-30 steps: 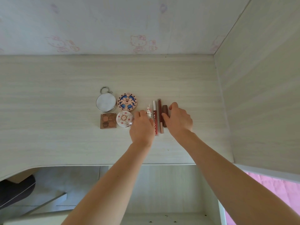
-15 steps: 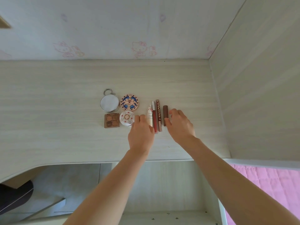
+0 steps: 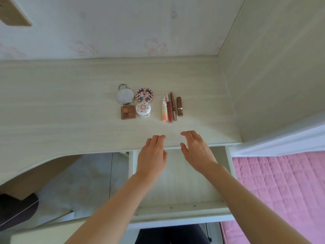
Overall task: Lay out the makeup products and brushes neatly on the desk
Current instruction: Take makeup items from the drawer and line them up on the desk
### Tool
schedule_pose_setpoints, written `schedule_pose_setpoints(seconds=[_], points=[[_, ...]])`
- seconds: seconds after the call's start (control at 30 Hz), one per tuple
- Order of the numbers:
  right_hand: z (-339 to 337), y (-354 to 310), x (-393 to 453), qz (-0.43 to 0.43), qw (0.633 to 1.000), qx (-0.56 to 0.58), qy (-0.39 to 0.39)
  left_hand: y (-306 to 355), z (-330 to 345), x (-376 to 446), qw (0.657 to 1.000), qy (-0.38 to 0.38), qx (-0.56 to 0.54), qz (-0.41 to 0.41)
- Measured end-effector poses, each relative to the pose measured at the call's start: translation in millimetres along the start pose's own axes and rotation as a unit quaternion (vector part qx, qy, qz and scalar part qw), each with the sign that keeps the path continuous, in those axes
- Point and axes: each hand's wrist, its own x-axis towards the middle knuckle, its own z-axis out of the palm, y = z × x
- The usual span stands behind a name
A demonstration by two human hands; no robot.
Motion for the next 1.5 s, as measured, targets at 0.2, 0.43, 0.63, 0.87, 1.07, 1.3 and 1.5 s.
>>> schedule_pose_setpoints(seconds=[0.2, 0.43, 0.63, 0.87, 1.07, 1.3, 1.5], points=[[23.1, 11.8, -71.5, -0.024, 0.999, -0.025, -0.030, 3.6, 22.6, -75.3, 0.999, -0.033, 0.024, 0.026], [47.6, 37.0, -145.8, -0.048, 0.995, -0.046, -0.077, 32.4, 53.2, -157.7, 0.993, -0.116, 0.010, -0.020], [60.9, 67.4, -192.7, -0.059, 0.988, -0.076, -0.118, 46.2, 83.2, -210.7, 0.982, -0.177, 0.061, -0.034], [77.4, 87.4, -210.3, -0.034, 0.964, -0.153, -0.213, 40.5, 96.1, -224.3, 0.982, -0.150, 0.114, 0.009], [100.5, 87.3, -206.3, -0.004, 0.954, -0.193, -0.229, 27.9, 104.1, -213.0, 0.973, -0.170, 0.155, 0.015], [103.5, 92.9, -204.3, -0.024, 0.949, -0.233, -0.212, 17.8, 109.9, -200.7, 0.973, -0.170, 0.159, 0.007], [102.4, 95.8, -201.1, -0.039, 0.944, -0.248, -0.214, 15.0, 108.6, -199.9, 0.971, -0.170, 0.169, 0.006]])
